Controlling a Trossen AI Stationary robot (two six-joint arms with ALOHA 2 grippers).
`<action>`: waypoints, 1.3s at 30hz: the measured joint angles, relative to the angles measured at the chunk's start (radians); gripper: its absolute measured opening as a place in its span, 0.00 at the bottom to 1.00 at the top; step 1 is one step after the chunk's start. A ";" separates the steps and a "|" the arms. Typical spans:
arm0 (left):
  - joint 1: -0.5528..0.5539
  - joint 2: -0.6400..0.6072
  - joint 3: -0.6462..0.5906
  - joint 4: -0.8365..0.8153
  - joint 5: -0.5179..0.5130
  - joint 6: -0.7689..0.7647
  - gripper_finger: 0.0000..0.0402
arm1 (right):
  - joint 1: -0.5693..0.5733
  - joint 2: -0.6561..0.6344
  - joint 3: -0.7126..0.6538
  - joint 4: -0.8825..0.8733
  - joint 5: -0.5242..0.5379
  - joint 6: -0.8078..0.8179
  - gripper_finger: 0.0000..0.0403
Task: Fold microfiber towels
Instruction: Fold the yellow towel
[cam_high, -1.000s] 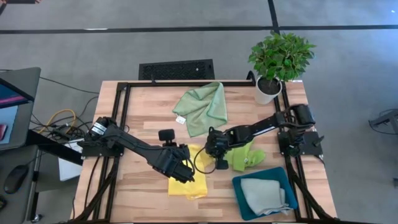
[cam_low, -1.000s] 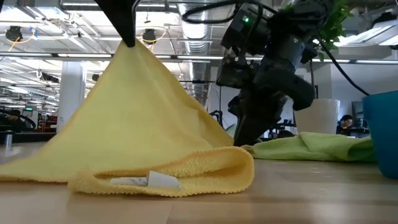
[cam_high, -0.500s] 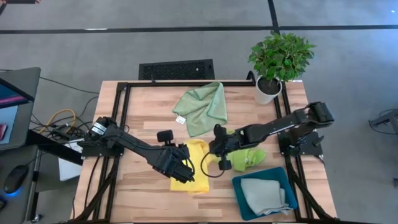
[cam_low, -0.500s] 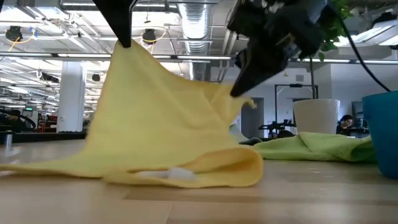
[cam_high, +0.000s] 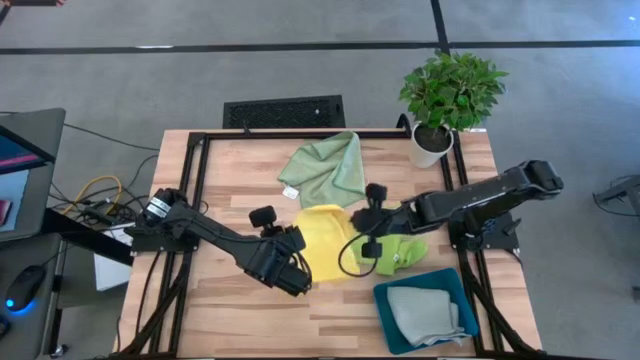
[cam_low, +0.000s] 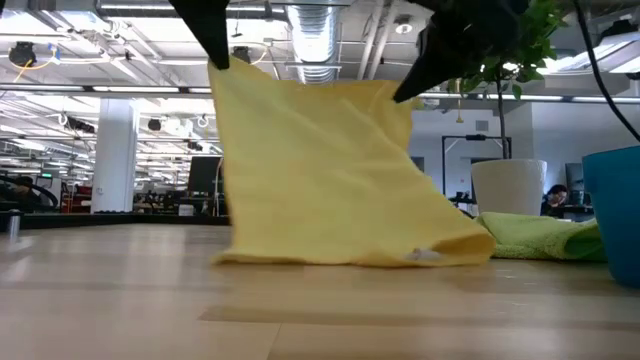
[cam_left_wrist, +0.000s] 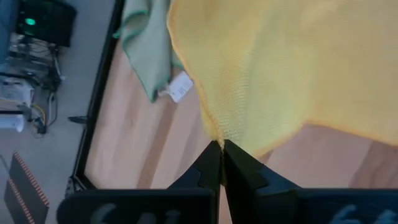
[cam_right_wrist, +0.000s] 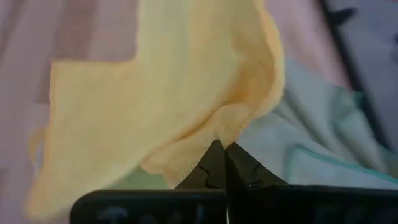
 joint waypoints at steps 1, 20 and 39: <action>0.000 0.000 0.000 0.000 -0.009 -0.012 0.00 | 0.000 -0.017 0.000 -0.017 0.023 0.013 0.01; 0.031 -0.177 -0.218 0.014 -0.126 -0.151 0.00 | -0.004 -0.267 0.000 -0.178 0.150 0.035 0.02; 0.123 -0.458 -0.315 -0.008 -0.390 -0.040 0.00 | -0.137 -0.283 0.000 0.198 0.166 -0.330 0.02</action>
